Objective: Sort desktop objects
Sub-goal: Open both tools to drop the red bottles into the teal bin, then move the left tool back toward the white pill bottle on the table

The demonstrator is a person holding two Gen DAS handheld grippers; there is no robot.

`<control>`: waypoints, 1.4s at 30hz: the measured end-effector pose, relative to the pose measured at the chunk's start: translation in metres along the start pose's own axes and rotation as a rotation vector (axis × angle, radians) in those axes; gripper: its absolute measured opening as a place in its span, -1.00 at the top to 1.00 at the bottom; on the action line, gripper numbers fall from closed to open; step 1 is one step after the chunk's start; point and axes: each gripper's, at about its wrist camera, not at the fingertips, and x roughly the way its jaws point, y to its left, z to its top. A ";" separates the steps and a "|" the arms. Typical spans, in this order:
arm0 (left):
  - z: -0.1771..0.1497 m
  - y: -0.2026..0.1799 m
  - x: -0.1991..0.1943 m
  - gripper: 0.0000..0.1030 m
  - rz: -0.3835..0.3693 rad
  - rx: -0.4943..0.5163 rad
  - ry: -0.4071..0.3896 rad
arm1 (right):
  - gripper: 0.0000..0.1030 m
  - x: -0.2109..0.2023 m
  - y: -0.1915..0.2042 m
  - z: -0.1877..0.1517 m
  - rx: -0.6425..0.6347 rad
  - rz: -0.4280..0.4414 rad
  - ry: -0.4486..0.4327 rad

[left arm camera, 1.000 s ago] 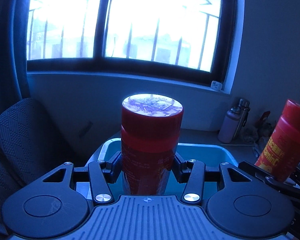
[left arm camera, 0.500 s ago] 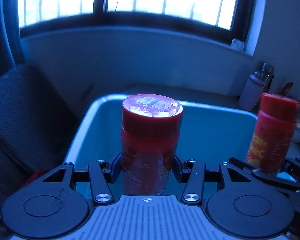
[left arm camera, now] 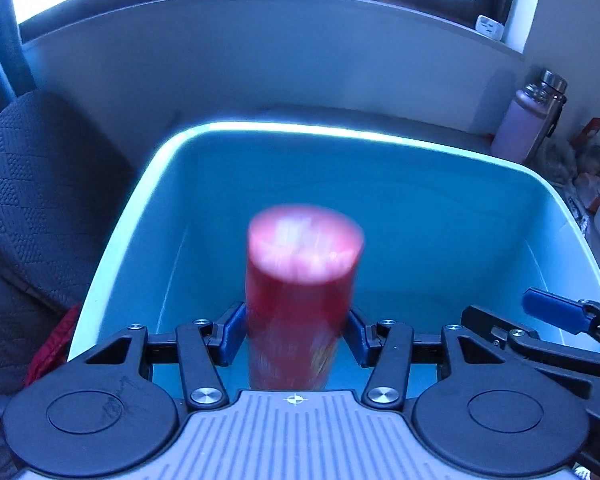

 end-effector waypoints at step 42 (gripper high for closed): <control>-0.093 -0.006 -0.170 -0.48 -0.024 0.125 -0.203 | -0.76 -0.164 0.025 -0.079 0.002 -0.088 -0.269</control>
